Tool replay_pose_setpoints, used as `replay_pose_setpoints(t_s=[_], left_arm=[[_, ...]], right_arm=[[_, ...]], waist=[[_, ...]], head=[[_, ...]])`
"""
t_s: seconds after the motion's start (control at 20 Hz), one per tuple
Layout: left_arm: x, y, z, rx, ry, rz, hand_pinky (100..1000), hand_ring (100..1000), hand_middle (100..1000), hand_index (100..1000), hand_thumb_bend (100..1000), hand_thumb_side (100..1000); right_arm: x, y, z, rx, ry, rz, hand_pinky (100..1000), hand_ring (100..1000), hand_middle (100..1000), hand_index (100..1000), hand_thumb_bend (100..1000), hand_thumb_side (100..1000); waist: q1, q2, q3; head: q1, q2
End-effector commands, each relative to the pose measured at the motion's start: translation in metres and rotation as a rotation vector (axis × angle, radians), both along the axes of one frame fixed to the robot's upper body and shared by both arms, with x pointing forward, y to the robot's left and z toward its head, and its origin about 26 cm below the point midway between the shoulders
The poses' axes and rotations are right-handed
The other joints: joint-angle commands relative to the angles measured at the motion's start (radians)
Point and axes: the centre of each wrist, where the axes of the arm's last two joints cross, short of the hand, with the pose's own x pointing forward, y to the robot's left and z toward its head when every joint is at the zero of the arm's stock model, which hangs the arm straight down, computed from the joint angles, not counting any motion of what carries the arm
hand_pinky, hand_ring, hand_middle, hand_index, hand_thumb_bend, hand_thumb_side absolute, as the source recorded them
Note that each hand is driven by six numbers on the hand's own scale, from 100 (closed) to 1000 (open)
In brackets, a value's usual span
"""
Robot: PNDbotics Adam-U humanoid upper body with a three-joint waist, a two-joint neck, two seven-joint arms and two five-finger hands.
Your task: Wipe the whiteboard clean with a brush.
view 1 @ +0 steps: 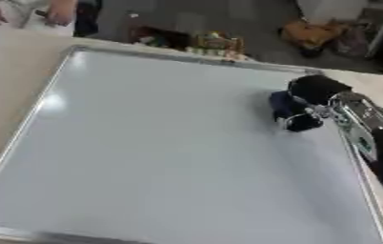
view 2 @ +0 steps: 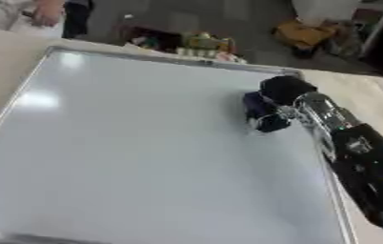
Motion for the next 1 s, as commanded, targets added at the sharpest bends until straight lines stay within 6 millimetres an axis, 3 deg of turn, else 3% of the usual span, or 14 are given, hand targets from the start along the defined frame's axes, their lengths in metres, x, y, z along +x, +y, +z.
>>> replay_pose_setpoints(t_s=[0.05,1.0], left_arm=[[-0.001,0.002,0.006,0.013,-0.020,0.002,699,591,602,755,261,968],[-0.001,0.001,0.008,0.016,-0.016,-0.007,697,595,603,754,260,968]], right_arm=[[-0.005,0.006,0.006,-0.028,0.020,0.048,726,738,284,389,100,652],[-0.034,0.057,0.005,-0.168,0.105,0.293,723,737,289,396,100,633]], waist=[[0.004,-0.020,-0.001],[-0.005,-0.024,0.002]], head=[[0.002,-0.011],[-0.004,-0.012]])
